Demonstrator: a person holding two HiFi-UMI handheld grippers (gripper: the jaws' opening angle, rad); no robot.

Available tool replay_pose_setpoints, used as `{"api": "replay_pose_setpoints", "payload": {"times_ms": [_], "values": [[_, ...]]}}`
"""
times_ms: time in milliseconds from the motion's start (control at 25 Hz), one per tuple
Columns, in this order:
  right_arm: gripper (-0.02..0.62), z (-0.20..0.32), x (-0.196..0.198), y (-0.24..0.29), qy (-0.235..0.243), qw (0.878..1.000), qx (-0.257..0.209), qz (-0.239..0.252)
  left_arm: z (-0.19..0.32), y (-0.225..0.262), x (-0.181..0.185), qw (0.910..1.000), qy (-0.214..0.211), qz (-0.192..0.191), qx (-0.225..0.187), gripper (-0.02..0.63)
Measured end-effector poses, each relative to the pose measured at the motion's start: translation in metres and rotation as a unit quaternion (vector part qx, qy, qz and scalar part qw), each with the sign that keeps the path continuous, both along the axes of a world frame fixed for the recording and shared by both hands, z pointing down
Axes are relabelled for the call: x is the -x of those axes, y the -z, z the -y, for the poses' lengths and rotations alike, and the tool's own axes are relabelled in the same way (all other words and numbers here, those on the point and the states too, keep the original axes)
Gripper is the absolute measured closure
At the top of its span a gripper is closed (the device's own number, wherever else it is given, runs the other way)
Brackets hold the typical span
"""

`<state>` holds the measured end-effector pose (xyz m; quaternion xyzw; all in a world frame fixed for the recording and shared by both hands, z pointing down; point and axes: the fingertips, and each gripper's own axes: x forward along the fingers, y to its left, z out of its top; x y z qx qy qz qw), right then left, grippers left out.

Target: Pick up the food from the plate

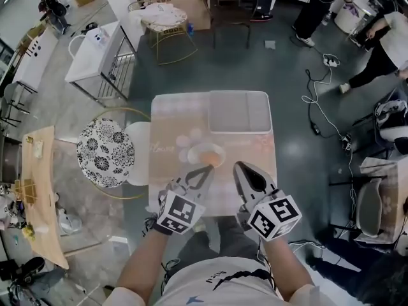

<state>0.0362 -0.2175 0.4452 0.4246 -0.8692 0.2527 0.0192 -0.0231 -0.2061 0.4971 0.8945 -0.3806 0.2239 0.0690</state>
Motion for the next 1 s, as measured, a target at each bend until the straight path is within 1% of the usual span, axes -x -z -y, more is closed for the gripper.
{"api": "replay_pose_setpoints", "payload": {"times_ms": [200,320,360,400,440,560,720,880,1000], "values": [[0.581,0.001,0.005,-0.031,-0.005,1.000,0.018,-0.005,0.010,-0.041,-0.002,0.9990,-0.032,0.025,0.022,0.599],[0.581,0.002,0.005,-0.048,-0.013,1.000,0.024,-0.007,0.013,-0.070,-0.006,0.9968,-0.058,0.038,0.040,0.597],[0.581,0.003,0.004,-0.053,-0.016,1.000,0.026,-0.007,0.014,-0.080,-0.008,0.9958,-0.066,0.046,0.045,0.585],[0.581,0.004,0.003,-0.059,-0.020,0.999,0.028,-0.006,0.014,-0.089,-0.009,0.9946,-0.073,0.055,0.049,0.528],[0.581,0.006,0.002,-0.065,-0.024,0.999,0.029,-0.006,0.015,-0.099,-0.010,0.9934,-0.079,0.065,0.052,0.494],[0.581,0.012,-0.001,-0.081,-0.034,0.999,0.030,-0.006,0.019,-0.129,-0.012,0.9889,-0.099,0.095,0.058,0.461],[0.581,0.020,-0.006,-0.104,-0.043,0.999,0.031,-0.007,0.025,-0.168,-0.015,0.9781,-0.139,0.142,0.063,0.418],[0.581,0.025,-0.010,-0.124,-0.052,0.998,0.034,-0.006,0.030,-0.203,-0.014,0.9632,-0.173,0.195,0.066,0.365],[0.581,0.027,-0.013,-0.137,-0.058,0.998,0.037,-0.005,0.034,-0.224,-0.014,0.9524,-0.194,0.226,0.065,0.336]]}}
